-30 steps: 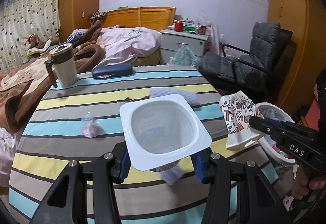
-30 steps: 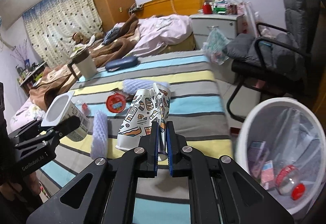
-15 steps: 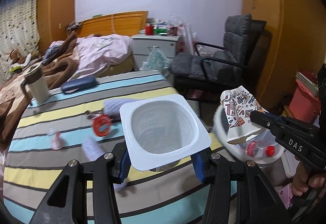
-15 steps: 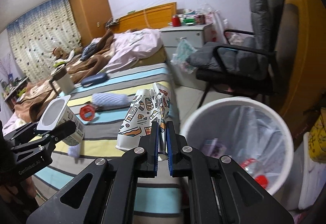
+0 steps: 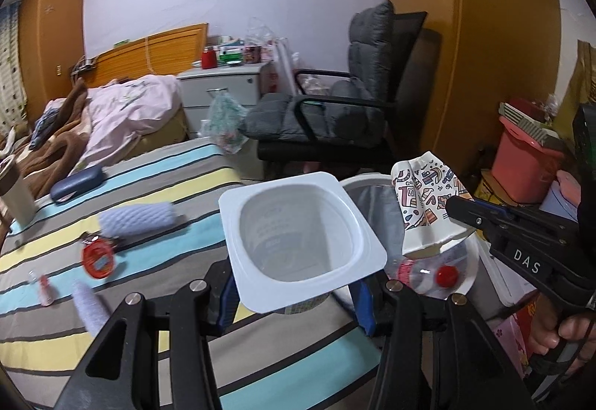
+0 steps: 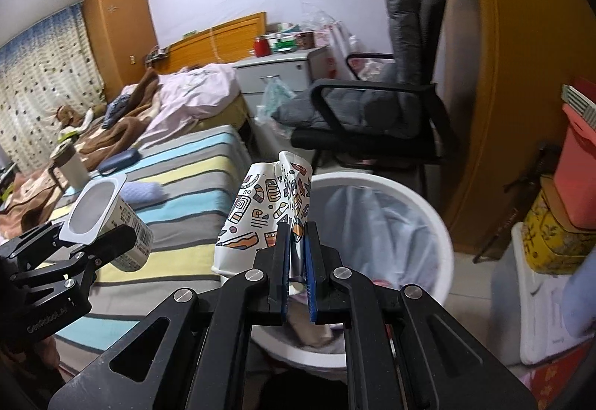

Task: Collect trash
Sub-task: 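Carry yogurt cup and wrapper over the wastebasket and open both tools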

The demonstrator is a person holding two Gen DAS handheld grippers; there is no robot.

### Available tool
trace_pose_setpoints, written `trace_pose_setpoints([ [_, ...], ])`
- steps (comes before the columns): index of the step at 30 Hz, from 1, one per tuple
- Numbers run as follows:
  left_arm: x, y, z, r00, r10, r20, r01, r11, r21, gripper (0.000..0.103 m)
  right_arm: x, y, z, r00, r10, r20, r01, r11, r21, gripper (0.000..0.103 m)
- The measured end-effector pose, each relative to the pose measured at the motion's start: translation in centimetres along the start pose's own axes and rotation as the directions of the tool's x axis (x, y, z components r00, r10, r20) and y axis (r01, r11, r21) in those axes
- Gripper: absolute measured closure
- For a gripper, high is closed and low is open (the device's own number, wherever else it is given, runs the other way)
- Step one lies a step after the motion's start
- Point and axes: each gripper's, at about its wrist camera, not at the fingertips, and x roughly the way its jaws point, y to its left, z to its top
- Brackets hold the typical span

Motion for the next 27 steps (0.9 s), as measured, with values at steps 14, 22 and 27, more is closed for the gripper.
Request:
trace_pose_setpoints([
  [14,3.8,-4.3,0.9,0.994,-0.091,-0.060,0.093,0.995,0.041,0.051,1.4,-3.9,-0.9,0.989,-0.131,-0.075,0.132,0.991,0.011,0.093],
  [22,5.4,-5.0,0.7,0.990,-0.105,-0.098,0.108,0.994,0.027,0.050,2.4,-4.6,-1.0,0.980,-0.158,-0.119,0.158,0.987,-0.007,0.093],
  [27,5.5,-4.8,0.5,0.989,-0.106,-0.102,0.108,0.994,0.014,0.036,2.6,-4.6,-1.2,0.975,-0.175,-0.137,0.174,0.985,-0.017,0.052],
])
